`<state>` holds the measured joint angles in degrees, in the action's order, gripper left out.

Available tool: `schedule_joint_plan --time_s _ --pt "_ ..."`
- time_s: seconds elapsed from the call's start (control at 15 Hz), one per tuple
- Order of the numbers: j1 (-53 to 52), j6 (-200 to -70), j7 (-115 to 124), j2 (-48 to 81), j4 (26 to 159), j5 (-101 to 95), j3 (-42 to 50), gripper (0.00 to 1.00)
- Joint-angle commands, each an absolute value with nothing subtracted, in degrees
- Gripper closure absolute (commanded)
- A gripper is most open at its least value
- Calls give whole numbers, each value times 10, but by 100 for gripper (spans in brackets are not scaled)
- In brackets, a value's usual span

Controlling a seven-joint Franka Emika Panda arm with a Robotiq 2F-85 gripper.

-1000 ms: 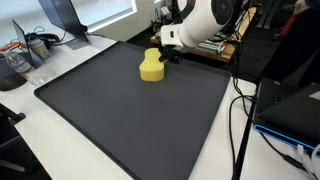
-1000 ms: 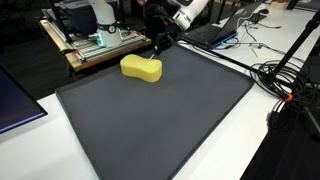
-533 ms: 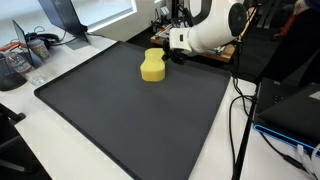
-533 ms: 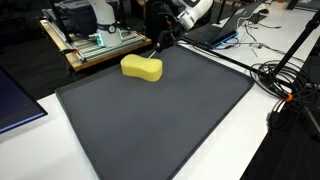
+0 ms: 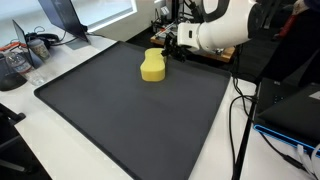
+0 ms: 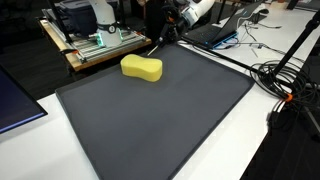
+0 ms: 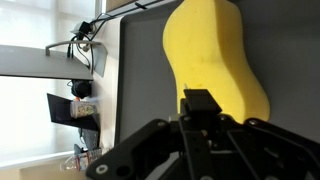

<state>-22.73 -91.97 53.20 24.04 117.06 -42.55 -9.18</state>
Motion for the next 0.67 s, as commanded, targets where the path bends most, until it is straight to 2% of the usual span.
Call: schedule_joint_plan --time_s 0.0,0.6 --pt "-220 -915 505 252 1158 -462 -94 97" --pt "-211 -990 346 257 1180 -526 -99 97"
